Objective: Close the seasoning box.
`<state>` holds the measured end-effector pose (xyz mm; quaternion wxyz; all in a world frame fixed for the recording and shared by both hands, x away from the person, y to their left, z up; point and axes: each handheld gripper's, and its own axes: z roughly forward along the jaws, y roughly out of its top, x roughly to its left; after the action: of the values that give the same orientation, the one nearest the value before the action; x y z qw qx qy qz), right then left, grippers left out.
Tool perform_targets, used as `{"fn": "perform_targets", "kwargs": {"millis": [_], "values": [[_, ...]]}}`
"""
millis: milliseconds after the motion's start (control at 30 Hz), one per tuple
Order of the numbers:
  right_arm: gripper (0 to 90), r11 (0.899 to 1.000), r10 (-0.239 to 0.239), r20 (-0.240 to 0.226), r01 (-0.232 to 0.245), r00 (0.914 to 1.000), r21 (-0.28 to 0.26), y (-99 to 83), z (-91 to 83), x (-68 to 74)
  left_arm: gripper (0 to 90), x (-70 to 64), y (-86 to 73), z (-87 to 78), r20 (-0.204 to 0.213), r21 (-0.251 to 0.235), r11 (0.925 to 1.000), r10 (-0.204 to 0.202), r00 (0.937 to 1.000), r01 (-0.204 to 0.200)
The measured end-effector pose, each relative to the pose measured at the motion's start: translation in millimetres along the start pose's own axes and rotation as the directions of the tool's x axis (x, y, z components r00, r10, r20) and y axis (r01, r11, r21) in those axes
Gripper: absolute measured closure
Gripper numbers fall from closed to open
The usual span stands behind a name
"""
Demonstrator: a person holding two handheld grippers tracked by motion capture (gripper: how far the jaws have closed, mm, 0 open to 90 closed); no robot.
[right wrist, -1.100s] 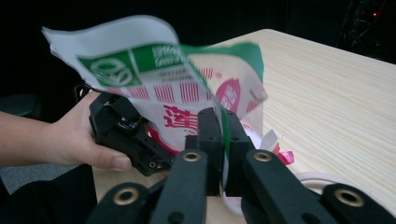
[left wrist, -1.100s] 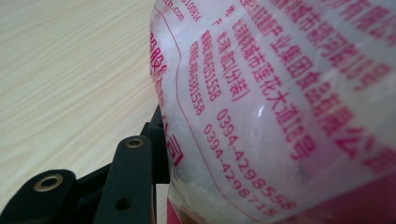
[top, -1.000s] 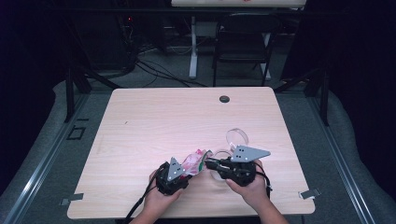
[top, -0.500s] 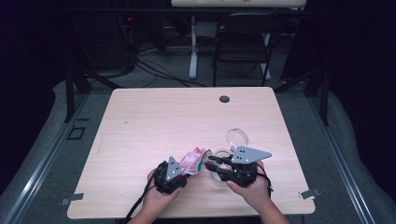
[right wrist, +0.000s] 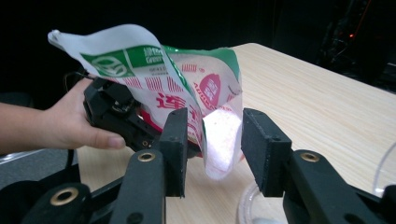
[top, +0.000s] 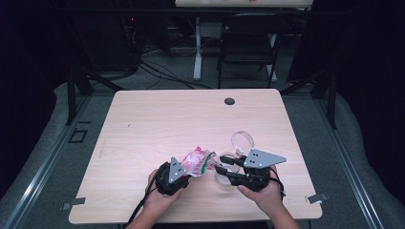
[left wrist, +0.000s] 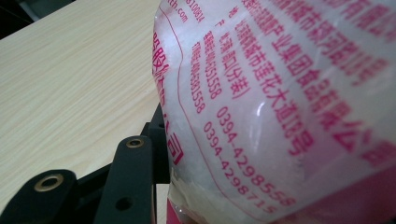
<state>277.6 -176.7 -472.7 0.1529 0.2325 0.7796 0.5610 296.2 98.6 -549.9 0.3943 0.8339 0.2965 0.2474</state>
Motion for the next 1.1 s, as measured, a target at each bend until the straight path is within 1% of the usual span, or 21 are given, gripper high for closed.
{"fn": "perform_targets", "kwargs": {"millis": [100, 133, 200, 267, 300, 333, 367, 433, 533, 567, 633, 700, 767, 833, 867, 900, 967, 1000, 1033, 1100], "values": [[60.6, 1.0, -0.013, 0.018, 0.013, 0.9997, -0.001, 0.0, -2.5, 0.1, 58.8, 1.3, 2.8, 0.1, -0.016, -0.003, 0.9999, 0.016, 0.9997, -0.016], [60.4, 1.0, -0.02, 0.019, 0.02, 0.9996, 0.0, -0.1, -3.5, 0.1, 58.8, 2.3, 4.1, -0.2, -0.023, 0.0, 0.9994, 0.033, 0.9992, -0.033], [60.0, 0.999, -0.032, 0.034, 0.032, 0.9989, -0.001, -0.3, -5.7, 1.2, 58.8, 4.1, 6.3, -0.2, -0.028, -0.001, 0.9991, 0.043, 0.9987, -0.043], [59.4, 0.999, -0.044, 0.037, 0.044, 0.9983, -0.002, -0.4, -7.9, 1.6, 58.8, 6.3, 8.8, -0.2, -0.032, 0.002, 0.9989, 0.048, 0.9983, -0.048], [58.4, 0.998, -0.056, 0.041, 0.056, 0.9976, -0.002, -0.3, -8.9, 1.9, 58.8, 7.6, 9.9, 0.3, -0.033, -0.002, 0.9989, 0.046, 0.9984, -0.047], [57.2, 0.998, -0.066, 0.039, 0.067, 0.997, -0.001, -0.3, -9.1, 1.7, 58.8, 9.1, 11.1, 0.0, -0.031, 0.005, 0.9987, 0.052, 0.9982, -0.052], [56.6, 0.997, -0.078, 0.042, 0.078, 0.9961, 0.003, 0.1, -8.8, 1.6, 58.8, 10.2, 12.1, 0.3, -0.038, 0.0, 0.9984, 0.057, 0.9977, -0.057], [57.6, 0.992, -0.125, 0.059, 0.124, 0.9904, 0.017, 1.6, -9.2, 2.3, 58.8, 12.4, 14.7, 0.7, -0.04, 0.0, 0.9981, 0.061, 0.9973, -0.061], [58.3, 0.986, -0.162, 0.062, 0.16, 0.9849, 0.037, 8.2, -10.7, 2.1, 58.8, 15.1, 19.3, 2.3, -0.037, 0.002, 0.9978, 0.066, 0.9972, -0.066], [58.4, 0.987, -0.162, 0.064, 0.16, 0.9848, 0.033, 10.9, -11.4, 1.3, 58.8, 15.5, 21.0, 3.4, -0.035, 0.0, 0.9976, 0.069, 0.997, -0.069], [59.8, 0.989, -0.143, 0.047, 0.141, 0.9886, 0.048, 16.8, -12.4, -1.3, 58.8, 15.7, 23.9, 5.0, -0.028, -0.001, 0.997, 0.078, 0.9966, -0.078], [60.4, 0.987, -0.153, 0.05, 0.151, 0.987, 0.047, 22.5, -13.8, -4.1, 58.8, 15.6, 27.1, 6.3, -0.023, 0.004, 0.9958, 0.091, 0.9956, -0.091], [59.6, 0.987, -0.156, 0.052, 0.153, 0.9865, 0.047, 27.3, -14.9, -6.5, 58.8, 15.7, 30.0, 7.5, -0.018, 0.004, 0.9961, 0.088, 0.996, -0.088], [55.7, 0.982, -0.183, 0.044, 0.18, 0.9822, 0.063, 32.8, -16.0, -10.2, 58.8, 15.6, 32.0, 8.0, -0.015, 0.007, 0.9962, 0.087, 0.9961, -0.087], [54.9, 0.981, -0.184, 0.036, 0.182, 0.9822, 0.069, 34.3, -15.5, -11.8, 58.8, 15.9, 33.5, 8.1, -0.014, 0.01, 0.9954, 0.096, 0.9953, -0.095], [54.9, 0.979, -0.192, 0.032, 0.189, 0.9809, 0.081, 36.8, -15.5, -14.1, 58.8, 16.0, 34.8, 7.8, -0.012, 0.015, 0.9949, 0.099, 0.995, -0.099], [55.1, 0.974, -0.218, 0.032, 0.216, 0.9754, 0.073, 41.6, -17.0, -15.8, 58.8, 16.6, 37.5, 7.4, -0.017, 0.016, 0.9938, 0.11, 0.9938, -0.11], [56.8, 0.972, -0.227, 0.027, 0.224, 0.9736, 0.071, 44.7, -18.4, -16.4, 58.9, 17.2, 38.8, 7.1, -0.017, 0.014, 0.994, 0.108, 0.994, -0.108], [57.4, 0.969, -0.238, 0.019, 0.237, 0.971, 0.069, 47.7, -20.0, -16.8, 58.9, 18.1, 40.5, 6.6, -0.02, 0.014, 0.9939, 0.11, 0.9938, -0.109], [57.2, 0.96, -0.276, 0.031, 0.274, 0.9606, 0.057, 53.3, -23.2, -17.2, 58.9, 19.6, 43.5, 5.8, -0.024, 0.012, 0.994, 0.109, 0.9938, -0.109]]}}
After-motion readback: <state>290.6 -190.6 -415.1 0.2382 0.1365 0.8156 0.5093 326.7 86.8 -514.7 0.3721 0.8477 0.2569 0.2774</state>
